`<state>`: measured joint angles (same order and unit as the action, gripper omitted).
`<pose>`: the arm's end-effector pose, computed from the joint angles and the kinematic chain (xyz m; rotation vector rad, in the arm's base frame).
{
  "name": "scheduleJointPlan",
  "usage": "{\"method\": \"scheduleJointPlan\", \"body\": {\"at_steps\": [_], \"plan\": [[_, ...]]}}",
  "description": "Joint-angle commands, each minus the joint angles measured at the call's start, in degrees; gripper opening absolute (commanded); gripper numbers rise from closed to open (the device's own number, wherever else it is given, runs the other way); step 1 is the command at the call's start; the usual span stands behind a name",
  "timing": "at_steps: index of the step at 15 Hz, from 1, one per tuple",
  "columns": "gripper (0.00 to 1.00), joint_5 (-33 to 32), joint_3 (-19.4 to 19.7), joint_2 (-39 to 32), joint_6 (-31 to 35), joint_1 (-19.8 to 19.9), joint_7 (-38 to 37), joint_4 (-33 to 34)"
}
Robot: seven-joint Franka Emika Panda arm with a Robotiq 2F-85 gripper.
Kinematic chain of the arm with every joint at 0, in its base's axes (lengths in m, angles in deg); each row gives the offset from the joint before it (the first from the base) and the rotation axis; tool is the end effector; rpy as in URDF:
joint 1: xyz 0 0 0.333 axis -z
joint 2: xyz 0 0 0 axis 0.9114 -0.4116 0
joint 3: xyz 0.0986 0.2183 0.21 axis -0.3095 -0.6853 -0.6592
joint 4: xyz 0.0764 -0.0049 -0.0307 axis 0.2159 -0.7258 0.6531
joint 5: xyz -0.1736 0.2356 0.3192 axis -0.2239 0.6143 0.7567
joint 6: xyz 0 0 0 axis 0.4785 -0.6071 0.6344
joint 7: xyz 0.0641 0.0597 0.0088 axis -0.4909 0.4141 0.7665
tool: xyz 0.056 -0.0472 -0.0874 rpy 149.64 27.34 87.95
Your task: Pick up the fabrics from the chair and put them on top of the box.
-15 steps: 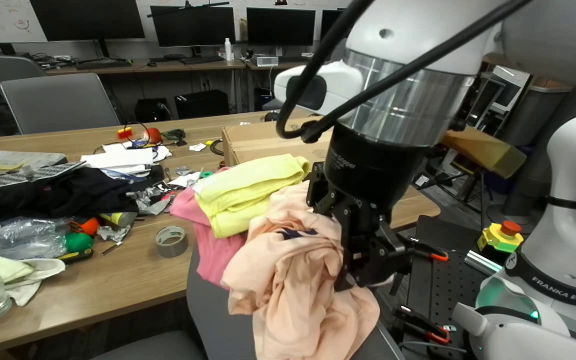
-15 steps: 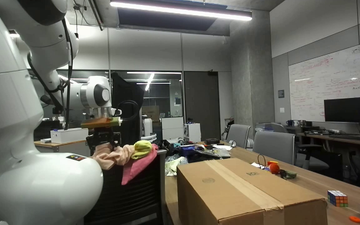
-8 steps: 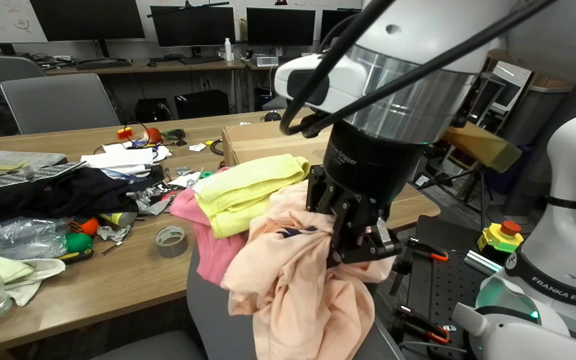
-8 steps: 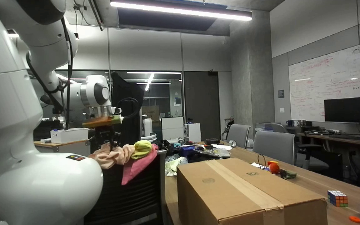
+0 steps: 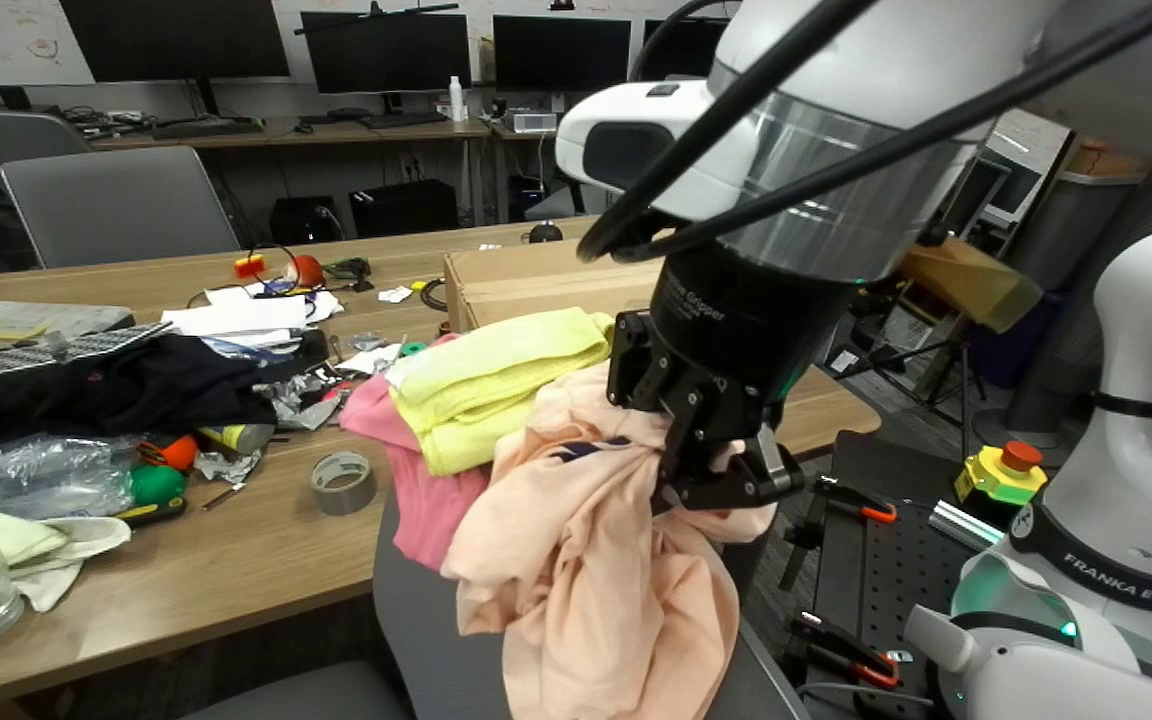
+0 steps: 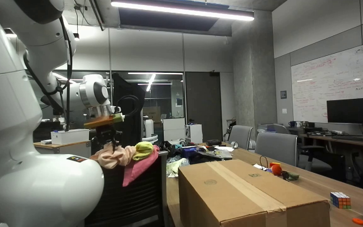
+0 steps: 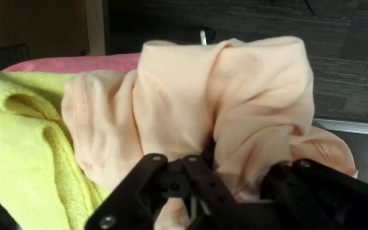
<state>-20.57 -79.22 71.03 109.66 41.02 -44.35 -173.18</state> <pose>0.3458 0.3253 0.4170 2.6533 1.3906 0.2883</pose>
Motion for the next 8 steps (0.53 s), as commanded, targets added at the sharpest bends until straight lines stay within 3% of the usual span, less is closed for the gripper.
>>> {"method": "scheduleJointPlan", "body": {"at_steps": [1,8], "plan": [[0.04,-3.21,-1.17,4.34,0.40,0.05,0.18,-0.63],[0.04,-5.45,-1.05,13.10,0.16,-1.37,0.51,0.03]]}}
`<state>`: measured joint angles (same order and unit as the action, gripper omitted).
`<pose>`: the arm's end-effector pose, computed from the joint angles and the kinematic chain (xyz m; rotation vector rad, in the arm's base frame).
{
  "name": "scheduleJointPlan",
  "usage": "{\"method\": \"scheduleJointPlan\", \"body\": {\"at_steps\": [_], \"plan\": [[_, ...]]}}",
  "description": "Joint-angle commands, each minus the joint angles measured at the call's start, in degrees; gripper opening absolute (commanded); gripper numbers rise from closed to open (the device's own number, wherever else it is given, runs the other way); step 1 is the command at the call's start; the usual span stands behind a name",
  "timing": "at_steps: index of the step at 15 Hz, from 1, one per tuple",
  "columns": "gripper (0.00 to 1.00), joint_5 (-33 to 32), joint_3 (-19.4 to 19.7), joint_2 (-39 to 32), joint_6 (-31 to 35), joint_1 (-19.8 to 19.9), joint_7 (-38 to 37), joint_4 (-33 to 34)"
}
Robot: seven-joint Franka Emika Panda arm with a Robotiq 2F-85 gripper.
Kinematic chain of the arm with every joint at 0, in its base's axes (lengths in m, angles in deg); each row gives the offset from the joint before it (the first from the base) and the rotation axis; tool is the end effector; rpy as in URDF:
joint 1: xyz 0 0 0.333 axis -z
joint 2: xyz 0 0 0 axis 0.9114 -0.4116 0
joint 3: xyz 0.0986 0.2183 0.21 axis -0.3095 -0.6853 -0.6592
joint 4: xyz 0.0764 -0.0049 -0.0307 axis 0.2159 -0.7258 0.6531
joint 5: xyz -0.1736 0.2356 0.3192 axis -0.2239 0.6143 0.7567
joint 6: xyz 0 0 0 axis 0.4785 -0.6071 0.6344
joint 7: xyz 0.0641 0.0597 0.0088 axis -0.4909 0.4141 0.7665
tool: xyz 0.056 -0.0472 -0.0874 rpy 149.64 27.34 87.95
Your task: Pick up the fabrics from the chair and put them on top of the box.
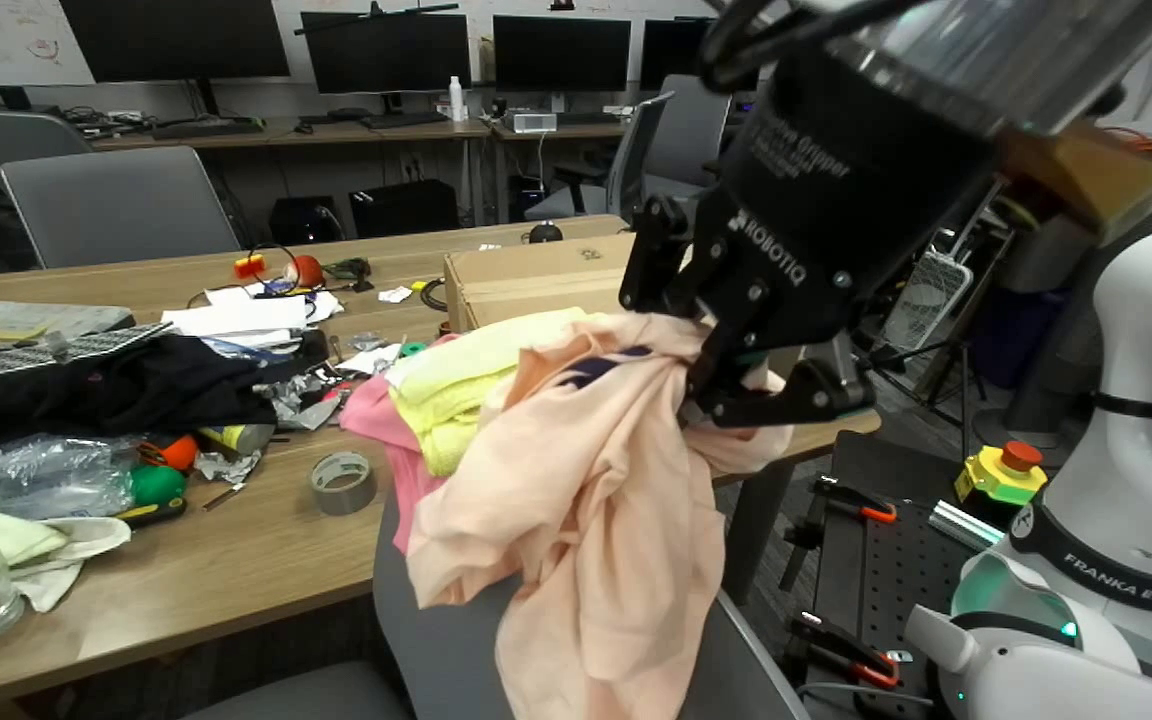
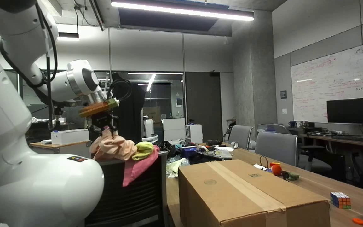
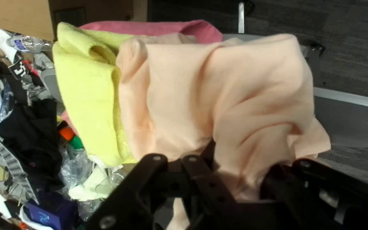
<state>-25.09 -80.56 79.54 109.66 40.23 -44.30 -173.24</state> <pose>0.3200 0.3287 0.4810 2.5063 1.4252 0.5208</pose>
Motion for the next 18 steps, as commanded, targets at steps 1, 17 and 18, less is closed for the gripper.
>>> {"method": "scheduleJointPlan", "body": {"at_steps": [1,17,18], "plan": [[0.04,-0.62,0.51,5.62,-0.16,-0.67,0.57,0.68],[0.04,-10.91,6.31,9.32,-13.40,11.82,0.92,11.83],[0.04,-11.58,7.81,9.32,-13.82,13.24,0.99,12.07]]}}
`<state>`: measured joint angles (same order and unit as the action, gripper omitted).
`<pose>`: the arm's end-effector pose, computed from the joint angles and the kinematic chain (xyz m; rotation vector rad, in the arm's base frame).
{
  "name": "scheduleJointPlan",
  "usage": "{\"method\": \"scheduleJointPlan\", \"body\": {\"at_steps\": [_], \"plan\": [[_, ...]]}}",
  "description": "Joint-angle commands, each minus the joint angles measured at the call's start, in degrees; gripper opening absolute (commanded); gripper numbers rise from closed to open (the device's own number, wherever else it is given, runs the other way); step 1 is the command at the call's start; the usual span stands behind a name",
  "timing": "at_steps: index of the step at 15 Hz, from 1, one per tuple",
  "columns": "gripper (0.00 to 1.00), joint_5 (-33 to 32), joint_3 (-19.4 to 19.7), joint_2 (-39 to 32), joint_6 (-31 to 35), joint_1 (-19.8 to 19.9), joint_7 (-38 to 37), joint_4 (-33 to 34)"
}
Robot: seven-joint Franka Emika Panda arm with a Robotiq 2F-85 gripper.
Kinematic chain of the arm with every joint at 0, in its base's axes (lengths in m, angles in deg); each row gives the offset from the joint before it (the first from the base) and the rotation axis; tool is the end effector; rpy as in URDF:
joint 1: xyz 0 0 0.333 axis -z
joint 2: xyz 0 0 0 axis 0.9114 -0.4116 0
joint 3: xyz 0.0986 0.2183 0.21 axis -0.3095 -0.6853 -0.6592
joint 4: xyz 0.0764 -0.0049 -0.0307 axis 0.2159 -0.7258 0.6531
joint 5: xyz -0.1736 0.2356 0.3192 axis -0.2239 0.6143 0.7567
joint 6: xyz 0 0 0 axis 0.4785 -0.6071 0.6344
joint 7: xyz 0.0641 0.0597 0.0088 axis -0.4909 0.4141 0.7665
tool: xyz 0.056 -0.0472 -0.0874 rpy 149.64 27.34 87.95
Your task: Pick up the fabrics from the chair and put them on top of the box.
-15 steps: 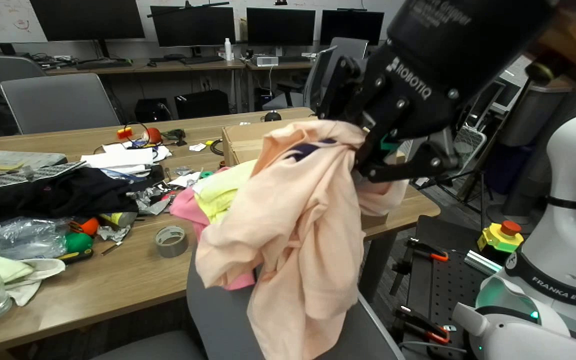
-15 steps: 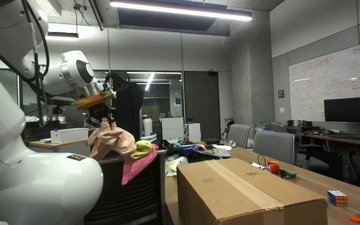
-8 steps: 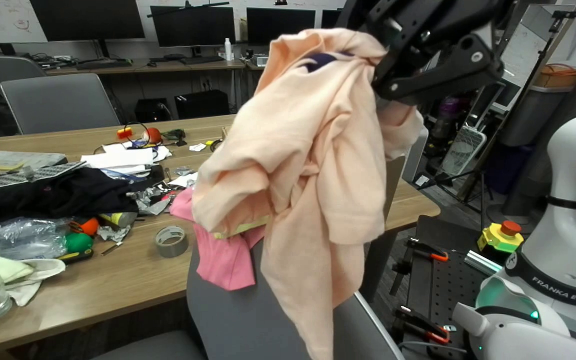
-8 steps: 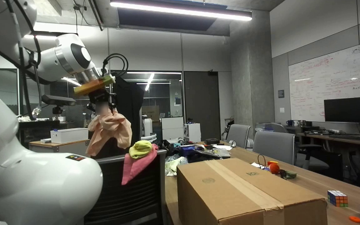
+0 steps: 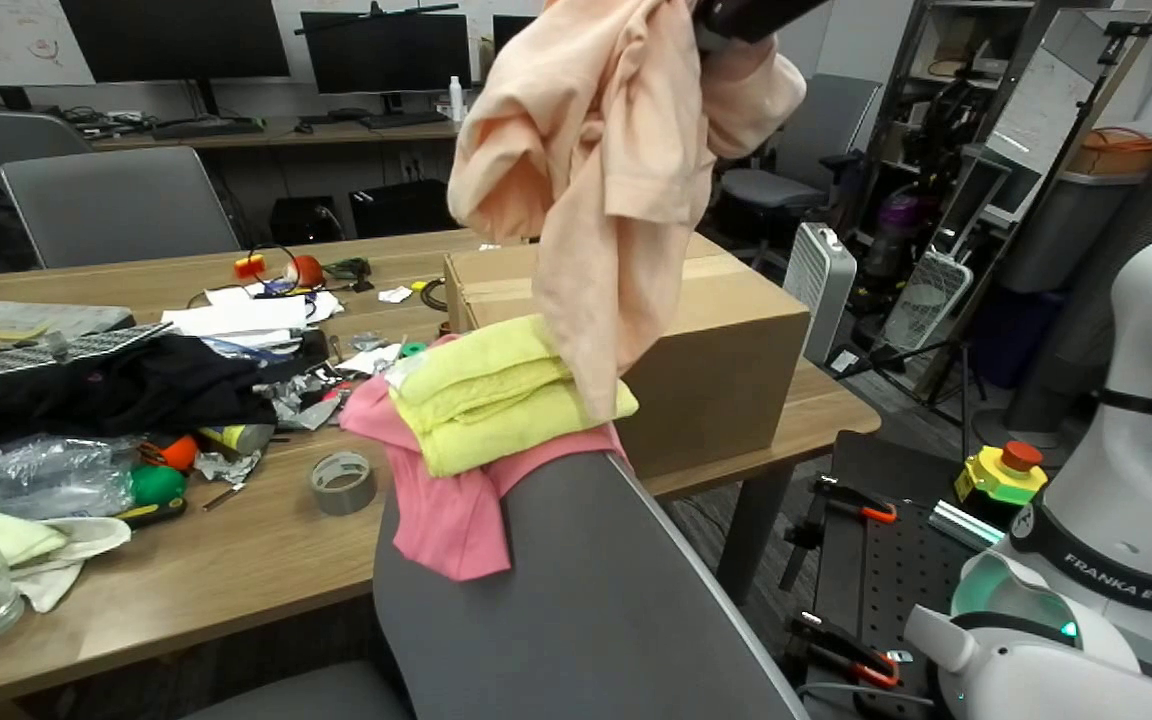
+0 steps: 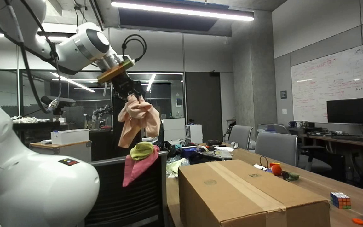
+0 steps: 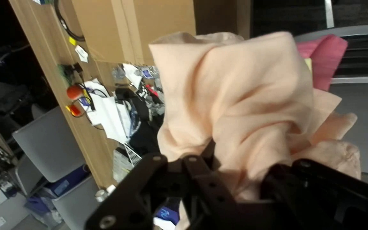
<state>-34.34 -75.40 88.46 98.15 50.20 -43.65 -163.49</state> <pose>0.3605 0.2202 0.6273 2.4601 1.0220 0.6562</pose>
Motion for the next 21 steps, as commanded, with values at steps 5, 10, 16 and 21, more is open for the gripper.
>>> {"method": "scheduleJointPlan", "body": {"at_steps": [5,10,16,21], "plan": [[0.04,-5.34,9.48,-1.57,-3.44,10.43,0.25,3.77],[0.04,-8.25,14.43,-7.26,-3.09,16.76,-0.31,5.11],[0.04,-9.08,16.44,-16.46,-5.48,20.88,-1.39,12.40],[0.04,-8.88,17.57,-22.74,-9.10,22.37,-3.12,20.24]]}}
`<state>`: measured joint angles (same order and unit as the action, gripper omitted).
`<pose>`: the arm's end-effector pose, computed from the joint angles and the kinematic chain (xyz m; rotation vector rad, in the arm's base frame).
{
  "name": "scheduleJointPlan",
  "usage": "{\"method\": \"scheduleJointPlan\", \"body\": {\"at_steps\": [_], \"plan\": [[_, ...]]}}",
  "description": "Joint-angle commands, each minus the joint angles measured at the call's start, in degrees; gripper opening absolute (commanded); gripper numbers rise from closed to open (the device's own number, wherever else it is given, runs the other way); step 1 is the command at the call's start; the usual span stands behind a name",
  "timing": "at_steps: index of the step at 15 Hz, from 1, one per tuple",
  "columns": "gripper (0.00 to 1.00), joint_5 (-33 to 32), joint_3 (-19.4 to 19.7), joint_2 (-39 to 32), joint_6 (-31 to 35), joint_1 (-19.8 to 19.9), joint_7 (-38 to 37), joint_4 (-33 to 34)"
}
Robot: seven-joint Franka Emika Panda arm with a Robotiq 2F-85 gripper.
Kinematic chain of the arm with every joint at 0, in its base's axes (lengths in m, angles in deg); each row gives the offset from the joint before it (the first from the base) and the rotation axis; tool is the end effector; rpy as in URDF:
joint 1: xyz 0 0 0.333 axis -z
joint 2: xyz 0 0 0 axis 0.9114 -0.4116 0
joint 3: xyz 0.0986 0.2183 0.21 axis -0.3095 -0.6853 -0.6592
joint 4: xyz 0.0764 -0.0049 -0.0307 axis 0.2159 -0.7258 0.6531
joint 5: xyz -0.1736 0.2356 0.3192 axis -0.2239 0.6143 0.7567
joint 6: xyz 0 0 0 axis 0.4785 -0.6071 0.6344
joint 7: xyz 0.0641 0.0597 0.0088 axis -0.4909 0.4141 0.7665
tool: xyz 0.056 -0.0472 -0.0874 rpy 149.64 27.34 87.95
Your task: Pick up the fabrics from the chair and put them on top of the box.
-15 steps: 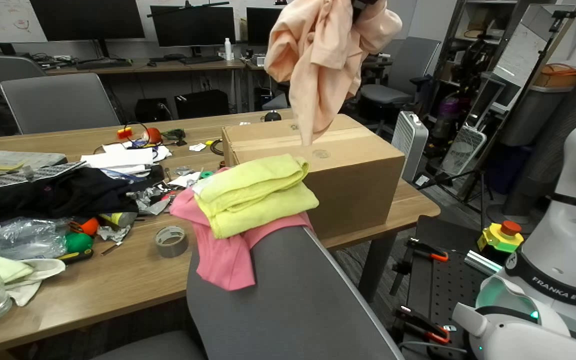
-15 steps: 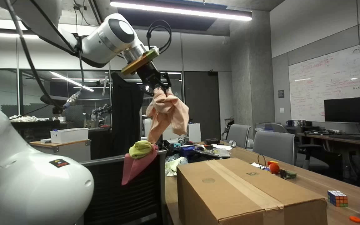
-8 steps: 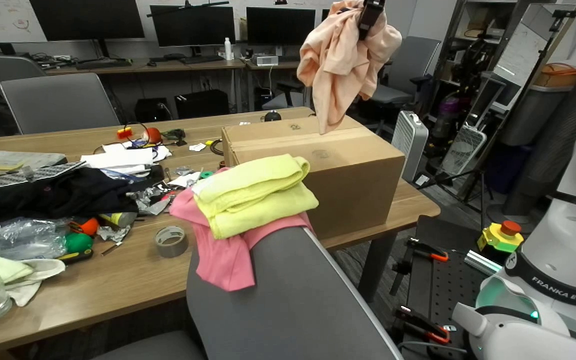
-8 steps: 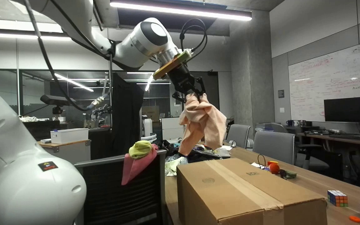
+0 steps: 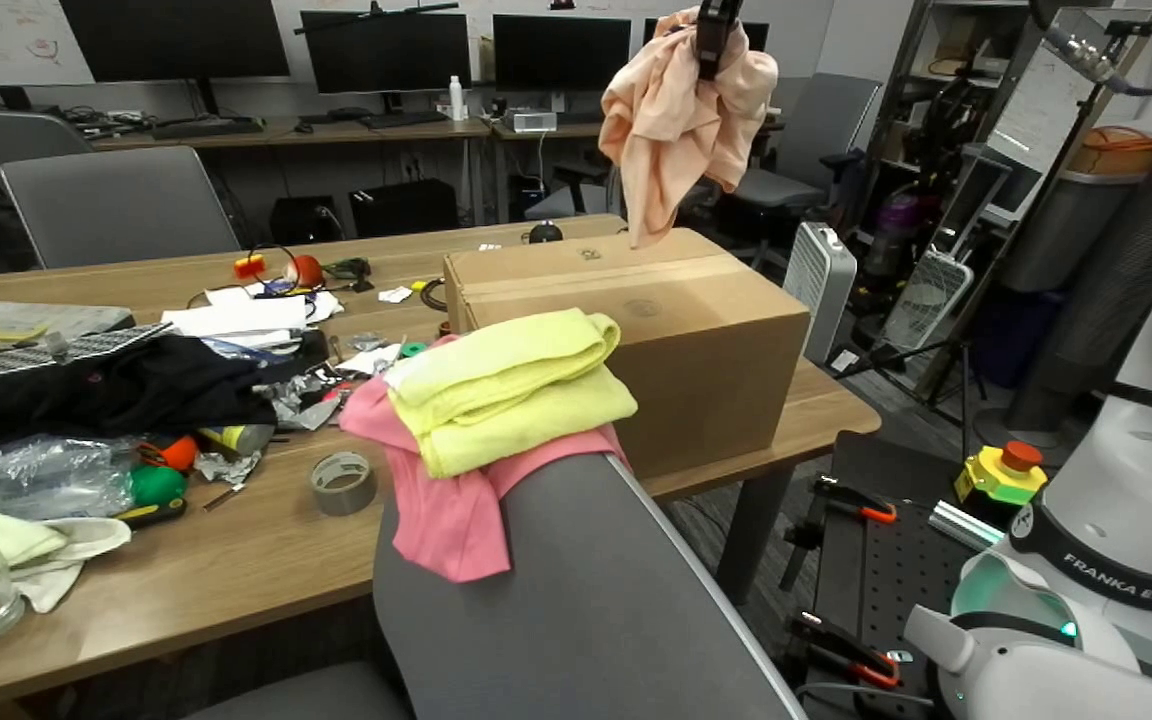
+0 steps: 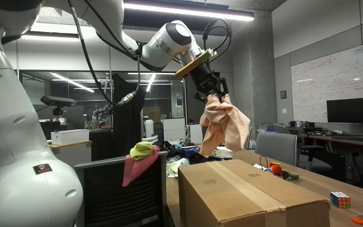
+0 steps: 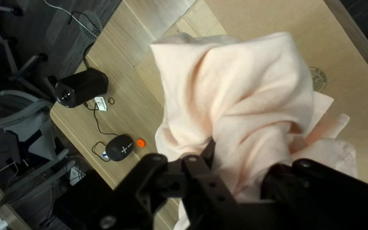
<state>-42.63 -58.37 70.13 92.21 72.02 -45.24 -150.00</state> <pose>0.4973 -0.1072 0.6093 2.6627 0.1784 0.2472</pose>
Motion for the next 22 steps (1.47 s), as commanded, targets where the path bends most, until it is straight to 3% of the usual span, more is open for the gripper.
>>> {"method": "scheduleJointPlan", "body": {"at_steps": [1,4,5,6,14,18,22], "plan": [[0.04,-0.68,0.78,-5.24,-3.65,0.76,-1.88,7.80],[0.04,-0.93,1.45,-6.93,-4.14,1.16,-3.29,9.75],[0.41,-0.94,1.72,-6.96,-3.80,1.24,-3.60,9.66],[0.42,-0.89,1.93,-7.07,-3.52,1.28,-3.86,9.72],[1.00,-1.52,1.97,-4.26,-1.38,0.76,-4.60,4.00],[1.00,-3.28,-1.29,-1.09,-1.37,-1.64,-4.53,-2.75],[0.99,-1.47,-5.91,1.94,-1.41,-6.99,-3.08,-8.99]]}}
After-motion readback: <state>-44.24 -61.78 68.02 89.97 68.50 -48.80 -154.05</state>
